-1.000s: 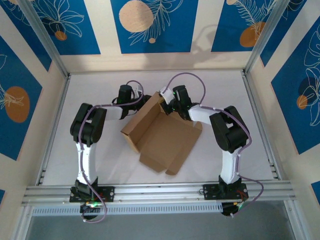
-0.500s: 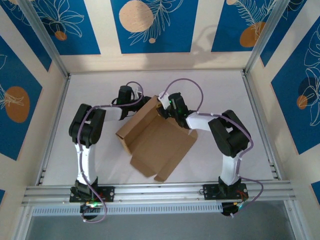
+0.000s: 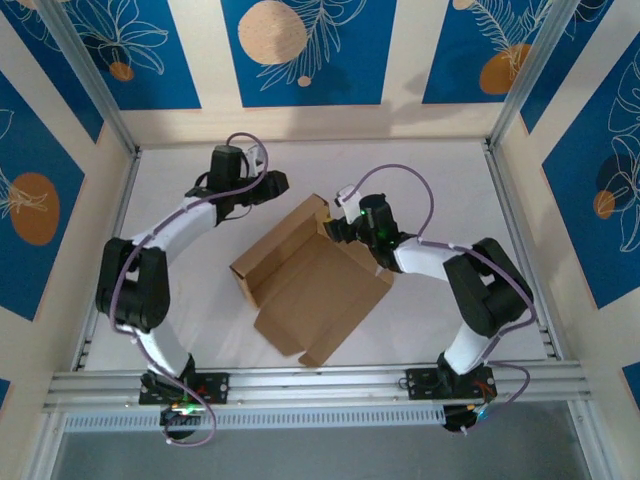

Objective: Fold the paper box

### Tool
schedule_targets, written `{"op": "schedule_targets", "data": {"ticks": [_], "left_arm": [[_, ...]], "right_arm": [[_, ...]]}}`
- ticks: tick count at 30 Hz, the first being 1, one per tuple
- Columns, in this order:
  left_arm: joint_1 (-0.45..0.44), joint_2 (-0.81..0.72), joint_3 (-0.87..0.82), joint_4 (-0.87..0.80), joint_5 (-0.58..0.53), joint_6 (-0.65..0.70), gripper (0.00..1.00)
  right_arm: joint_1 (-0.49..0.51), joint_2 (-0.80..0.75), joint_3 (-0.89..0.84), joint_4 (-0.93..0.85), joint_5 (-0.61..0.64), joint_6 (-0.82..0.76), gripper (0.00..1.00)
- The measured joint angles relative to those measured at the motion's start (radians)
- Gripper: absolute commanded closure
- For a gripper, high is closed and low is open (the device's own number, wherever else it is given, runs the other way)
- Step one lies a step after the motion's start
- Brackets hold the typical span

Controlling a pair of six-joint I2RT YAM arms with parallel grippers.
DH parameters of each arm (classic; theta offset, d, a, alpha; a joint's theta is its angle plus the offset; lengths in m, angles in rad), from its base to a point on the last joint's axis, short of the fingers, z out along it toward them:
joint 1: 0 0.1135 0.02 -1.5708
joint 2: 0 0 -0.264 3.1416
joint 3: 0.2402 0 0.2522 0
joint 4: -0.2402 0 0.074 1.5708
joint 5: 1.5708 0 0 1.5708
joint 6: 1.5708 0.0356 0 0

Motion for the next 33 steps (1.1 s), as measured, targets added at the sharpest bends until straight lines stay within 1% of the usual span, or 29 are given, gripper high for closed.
{"op": "schedule_targets", "data": {"ticks": [5,9,10,11,12,13,14,16,18,23,26,28,33], "left_arm": [[0.001,-0.127,0.000,-0.117,-0.107,0.099,0.65],[0.000,-0.250,-0.012,-0.179,-0.166,0.155,0.66],[-0.002,-0.280,-0.022,-0.192,-0.175,0.165,0.66],[-0.006,-0.313,-0.034,-0.210,-0.187,0.176,0.66],[-0.016,-0.346,-0.050,-0.231,-0.200,0.187,0.67],[-0.024,-0.370,-0.061,-0.247,-0.209,0.194,0.67],[-0.037,-0.396,-0.073,-0.269,-0.217,0.198,0.67],[-0.080,-0.434,-0.089,-0.313,-0.228,0.213,0.67],[-0.129,-0.459,-0.105,-0.335,-0.231,0.218,0.69],[-0.229,-0.509,-0.189,-0.377,-0.224,0.214,0.72],[-0.259,-0.501,-0.226,-0.384,-0.224,0.209,0.73],[-0.273,-0.491,-0.241,-0.385,-0.224,0.208,0.73],[-0.283,-0.469,-0.276,-0.375,-0.224,0.202,0.74]], "right_arm": [[-0.006,-0.138,-0.057,-0.016,-0.022,0.036,0.32],[-0.032,-0.275,-0.106,-0.049,-0.026,0.114,0.50],[-0.039,-0.303,-0.108,-0.070,-0.021,0.135,0.56],[-0.046,-0.332,-0.101,-0.104,-0.011,0.167,0.66],[-0.051,-0.355,-0.078,-0.163,-0.001,0.199,0.83],[-0.055,-0.365,-0.051,-0.206,0.008,0.220,0.96],[-0.059,-0.370,-0.003,-0.274,0.016,0.255,1.00],[-0.064,-0.370,0.084,-0.364,0.011,0.313,1.00],[-0.065,-0.369,0.155,-0.434,-0.027,0.357,1.00],[-0.035,-0.316,0.310,-0.549,-0.173,0.420,1.00],[-0.002,-0.213,0.422,-0.602,-0.277,0.446,1.00],[0.021,-0.140,0.483,-0.640,-0.313,0.460,1.00],[0.062,0.003,0.547,-0.718,-0.327,0.482,1.00]]}}
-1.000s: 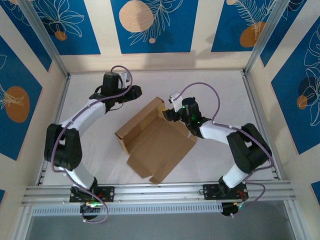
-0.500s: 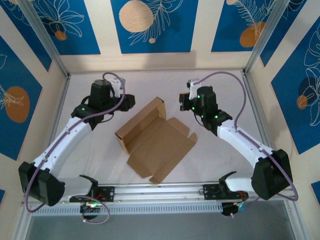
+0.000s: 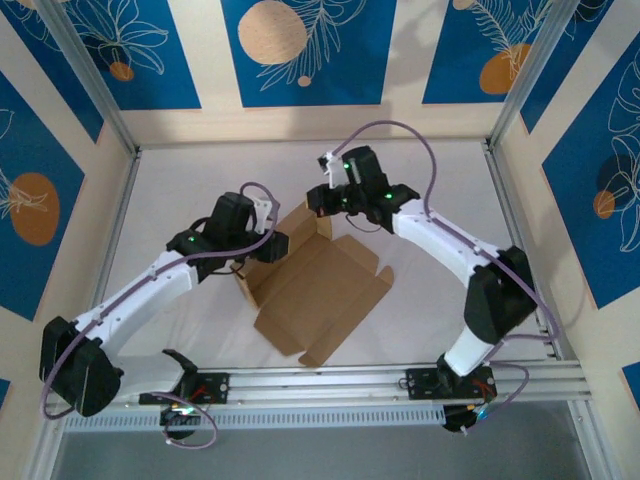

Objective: Fold the paper box

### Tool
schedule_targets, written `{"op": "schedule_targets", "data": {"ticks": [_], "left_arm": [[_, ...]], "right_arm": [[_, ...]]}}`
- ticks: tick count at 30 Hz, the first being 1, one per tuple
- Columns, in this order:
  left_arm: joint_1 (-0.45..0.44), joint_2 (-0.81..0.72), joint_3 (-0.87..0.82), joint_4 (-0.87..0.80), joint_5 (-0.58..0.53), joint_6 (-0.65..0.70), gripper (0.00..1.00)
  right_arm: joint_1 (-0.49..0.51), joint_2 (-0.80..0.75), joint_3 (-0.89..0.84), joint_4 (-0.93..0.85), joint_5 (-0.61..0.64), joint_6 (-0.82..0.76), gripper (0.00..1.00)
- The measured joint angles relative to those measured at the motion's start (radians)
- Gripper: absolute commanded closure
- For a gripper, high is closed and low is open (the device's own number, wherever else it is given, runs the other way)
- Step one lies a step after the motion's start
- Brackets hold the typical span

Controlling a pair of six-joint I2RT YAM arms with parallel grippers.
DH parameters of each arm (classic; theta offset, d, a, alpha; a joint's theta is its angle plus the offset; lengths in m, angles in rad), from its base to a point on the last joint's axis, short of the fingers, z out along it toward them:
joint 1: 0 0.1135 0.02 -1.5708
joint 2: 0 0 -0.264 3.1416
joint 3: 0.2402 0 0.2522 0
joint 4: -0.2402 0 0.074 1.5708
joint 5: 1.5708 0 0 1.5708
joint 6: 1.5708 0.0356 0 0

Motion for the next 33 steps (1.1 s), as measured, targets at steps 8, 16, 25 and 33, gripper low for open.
{"op": "schedule_targets", "data": {"ticks": [8,16,25,33], "left_arm": [[-0.006,0.010,-0.058,0.053,0.005,-0.021,0.74],[-0.001,0.009,-0.032,0.047,-0.019,-0.015,0.68],[0.075,0.017,0.004,0.022,-0.023,0.018,0.61],[0.098,0.147,0.121,0.018,-0.033,0.093,0.59]], "right_arm": [[-0.012,0.100,0.002,-0.057,0.032,0.056,1.00],[-0.018,0.095,0.010,-0.070,0.062,0.058,1.00],[-0.043,0.064,0.078,-0.195,0.093,0.018,0.70],[-0.050,-0.171,0.003,-0.262,0.134,0.082,0.62]]}}
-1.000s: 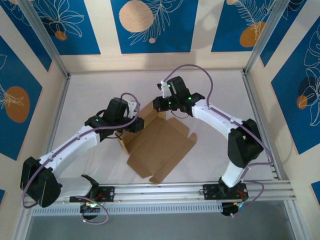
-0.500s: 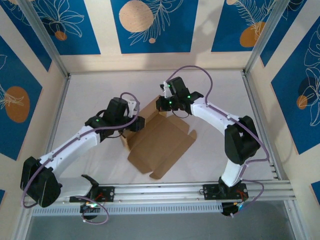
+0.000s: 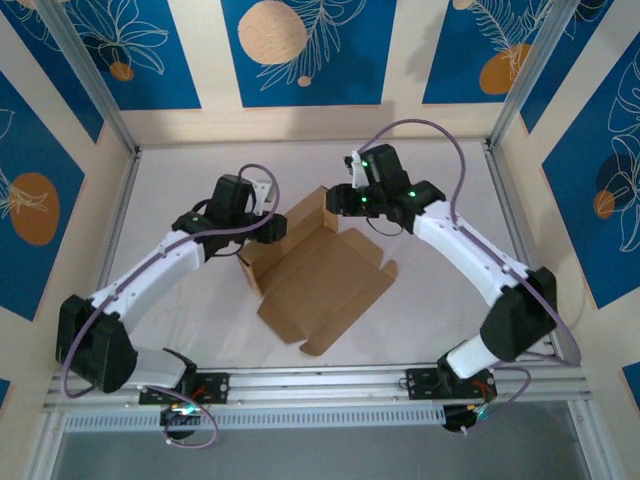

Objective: Fold the paper box

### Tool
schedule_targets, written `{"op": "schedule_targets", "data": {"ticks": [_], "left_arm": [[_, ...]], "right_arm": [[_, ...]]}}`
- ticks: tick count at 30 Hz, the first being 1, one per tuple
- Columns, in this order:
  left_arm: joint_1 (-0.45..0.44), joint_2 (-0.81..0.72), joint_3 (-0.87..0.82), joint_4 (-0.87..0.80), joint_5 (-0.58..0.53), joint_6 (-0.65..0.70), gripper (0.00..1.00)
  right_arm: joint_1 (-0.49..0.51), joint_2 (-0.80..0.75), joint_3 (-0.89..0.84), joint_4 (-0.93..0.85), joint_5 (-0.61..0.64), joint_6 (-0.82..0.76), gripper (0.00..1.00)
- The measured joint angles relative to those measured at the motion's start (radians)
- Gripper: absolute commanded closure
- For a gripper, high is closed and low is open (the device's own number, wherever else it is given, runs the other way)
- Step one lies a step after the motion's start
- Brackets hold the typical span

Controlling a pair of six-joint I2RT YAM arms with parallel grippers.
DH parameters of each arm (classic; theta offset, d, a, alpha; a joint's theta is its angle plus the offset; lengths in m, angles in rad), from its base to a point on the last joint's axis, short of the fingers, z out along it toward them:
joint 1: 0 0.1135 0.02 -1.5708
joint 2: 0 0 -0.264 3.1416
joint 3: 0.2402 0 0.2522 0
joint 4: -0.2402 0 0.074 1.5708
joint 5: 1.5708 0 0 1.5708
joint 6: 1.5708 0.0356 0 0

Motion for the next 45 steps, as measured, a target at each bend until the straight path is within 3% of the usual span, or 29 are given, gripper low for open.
{"op": "schedule_targets", "data": {"ticks": [3,7,10,17,31,37,45], "left_arm": [[0.001,0.048,0.014,-0.005,-0.007,0.023,0.58],[-0.019,0.053,0.062,-0.041,-0.037,0.097,0.42],[-0.056,0.053,0.120,-0.097,-0.096,0.167,0.37],[-0.104,0.097,0.222,-0.198,-0.184,0.292,0.34],[-0.124,0.227,0.281,-0.252,-0.178,0.324,0.33],[-0.078,0.301,0.293,-0.239,-0.178,0.298,0.37],[0.105,0.354,0.296,-0.158,-0.042,0.179,0.40]], "right_arm": [[-0.008,-0.069,-0.063,-0.020,0.018,0.006,0.61],[-0.016,-0.113,-0.143,-0.058,0.045,-0.004,0.53],[-0.016,-0.132,-0.183,-0.071,0.063,-0.021,0.51],[-0.031,-0.174,-0.228,-0.074,0.084,-0.054,0.51],[-0.072,-0.176,-0.268,-0.066,0.083,-0.081,0.50],[-0.078,-0.177,-0.268,-0.062,0.080,-0.081,0.50],[-0.151,-0.219,-0.268,-0.068,0.061,-0.046,0.50]]}}
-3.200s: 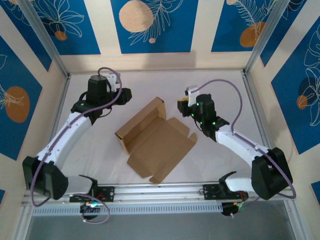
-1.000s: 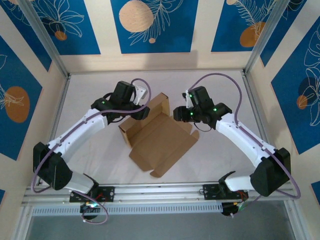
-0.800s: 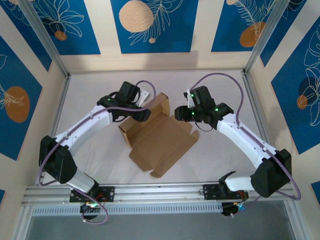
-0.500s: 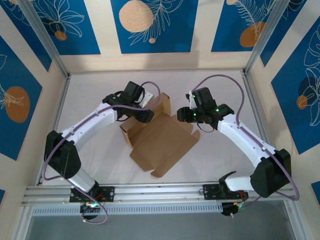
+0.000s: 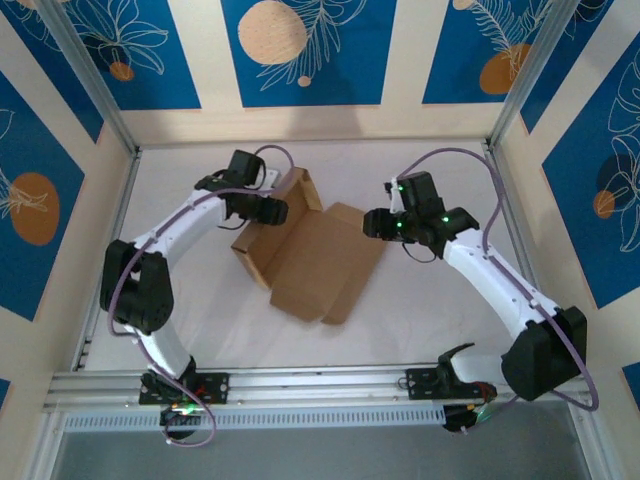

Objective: Fold the paper box

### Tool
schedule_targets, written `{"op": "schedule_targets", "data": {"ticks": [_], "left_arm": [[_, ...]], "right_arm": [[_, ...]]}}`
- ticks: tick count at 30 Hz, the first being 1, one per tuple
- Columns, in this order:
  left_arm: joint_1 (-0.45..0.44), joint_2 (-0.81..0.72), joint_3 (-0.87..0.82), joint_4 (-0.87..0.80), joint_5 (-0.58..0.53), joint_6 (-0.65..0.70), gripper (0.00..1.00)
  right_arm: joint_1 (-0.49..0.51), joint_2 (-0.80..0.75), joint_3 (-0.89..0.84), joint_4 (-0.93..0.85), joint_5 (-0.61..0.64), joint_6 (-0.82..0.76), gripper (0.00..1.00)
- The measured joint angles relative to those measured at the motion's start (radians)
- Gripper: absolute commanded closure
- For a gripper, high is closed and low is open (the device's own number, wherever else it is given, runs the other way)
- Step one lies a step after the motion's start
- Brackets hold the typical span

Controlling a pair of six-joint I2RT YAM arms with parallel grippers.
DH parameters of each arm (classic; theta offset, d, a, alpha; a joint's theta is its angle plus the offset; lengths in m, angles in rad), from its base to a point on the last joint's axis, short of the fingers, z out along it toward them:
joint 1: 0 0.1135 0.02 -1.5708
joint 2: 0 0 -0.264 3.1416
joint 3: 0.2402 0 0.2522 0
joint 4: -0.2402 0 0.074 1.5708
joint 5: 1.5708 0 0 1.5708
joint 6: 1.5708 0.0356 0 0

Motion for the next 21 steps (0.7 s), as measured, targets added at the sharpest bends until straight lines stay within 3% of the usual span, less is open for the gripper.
{"op": "schedule_targets", "data": {"ticks": [5,13,21], "left_arm": [[0.098,0.021,-0.038,0.097,0.111,-0.110,0.42],[0.224,0.050,-0.288,0.346,0.251,-0.357,0.45],[0.229,0.054,-0.395,0.448,0.272,-0.475,0.40]], "right_arm": [[-0.080,-0.088,0.000,0.000,-0.044,0.046,0.50],[-0.115,-0.134,0.000,-0.024,-0.084,0.071,0.50],[-0.117,-0.128,-0.001,-0.027,-0.091,0.079,0.44]]}}
